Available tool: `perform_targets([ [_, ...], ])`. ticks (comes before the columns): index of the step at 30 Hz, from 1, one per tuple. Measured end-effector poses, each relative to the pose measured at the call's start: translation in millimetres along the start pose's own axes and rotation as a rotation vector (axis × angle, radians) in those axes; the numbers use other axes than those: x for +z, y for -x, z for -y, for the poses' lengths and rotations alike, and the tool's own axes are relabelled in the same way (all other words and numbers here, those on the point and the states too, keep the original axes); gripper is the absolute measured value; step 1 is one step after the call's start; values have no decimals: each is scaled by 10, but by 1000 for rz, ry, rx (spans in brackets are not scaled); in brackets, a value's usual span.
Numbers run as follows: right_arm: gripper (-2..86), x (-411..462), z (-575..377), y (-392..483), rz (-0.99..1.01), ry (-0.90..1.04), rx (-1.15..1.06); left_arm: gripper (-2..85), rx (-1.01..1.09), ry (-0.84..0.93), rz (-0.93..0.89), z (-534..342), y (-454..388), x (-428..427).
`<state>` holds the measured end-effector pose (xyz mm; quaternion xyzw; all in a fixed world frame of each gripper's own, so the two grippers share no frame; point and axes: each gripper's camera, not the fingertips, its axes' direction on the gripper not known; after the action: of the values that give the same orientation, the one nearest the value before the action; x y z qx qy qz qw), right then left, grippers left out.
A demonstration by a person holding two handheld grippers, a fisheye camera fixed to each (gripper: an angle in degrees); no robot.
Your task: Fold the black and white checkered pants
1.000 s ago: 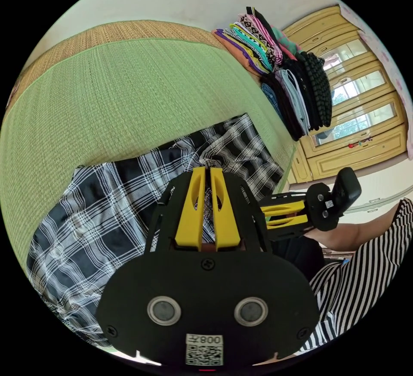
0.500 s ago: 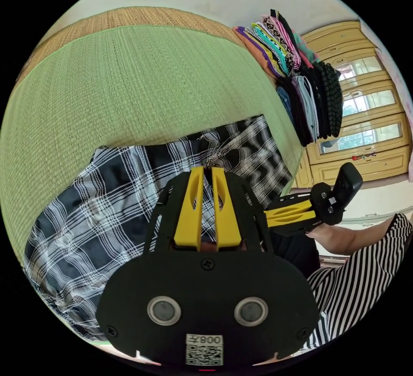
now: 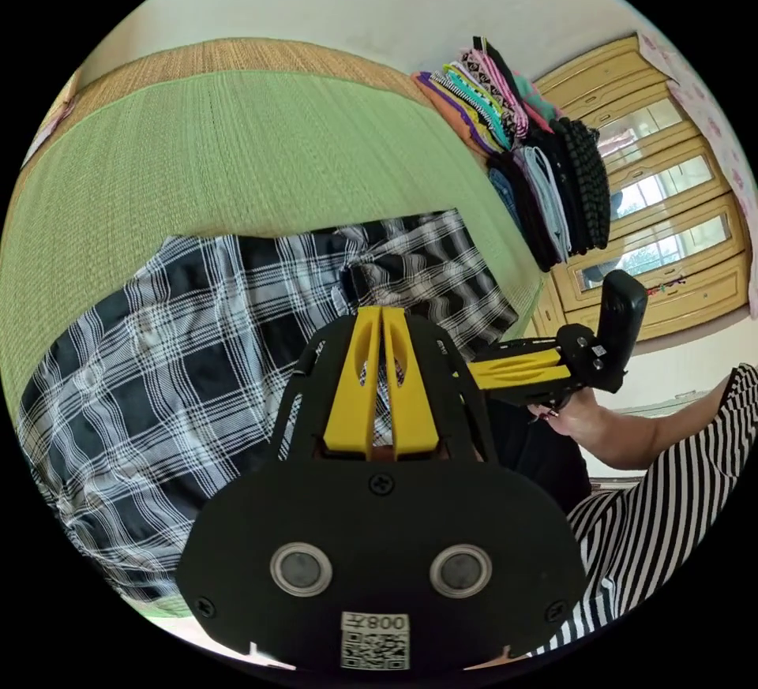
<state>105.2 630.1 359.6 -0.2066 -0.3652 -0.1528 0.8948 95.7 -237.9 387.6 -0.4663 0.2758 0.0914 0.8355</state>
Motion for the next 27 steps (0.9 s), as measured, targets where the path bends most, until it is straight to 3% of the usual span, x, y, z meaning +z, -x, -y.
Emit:
perform_targets([
  [3,2,190,-34,-217,46,86,62,3,-43,42,-13,-37,33,181],
  [9,5,-376,-321,-388,69,-51,109,12,-21,-26,-88,-121,-237,158],
  [14,24,-1128,-1015,-1136,7,-218,354,59,146,45,-177,-144,-806,510],
  [19,35,-1206,-1412,-1625,-8,-203,501,81,303,123,-146,-32,-1420,978],
  [27,40,-1195,-1688,-1970,212,-249,550,82,498,190,96,60,-2106,1552],
])
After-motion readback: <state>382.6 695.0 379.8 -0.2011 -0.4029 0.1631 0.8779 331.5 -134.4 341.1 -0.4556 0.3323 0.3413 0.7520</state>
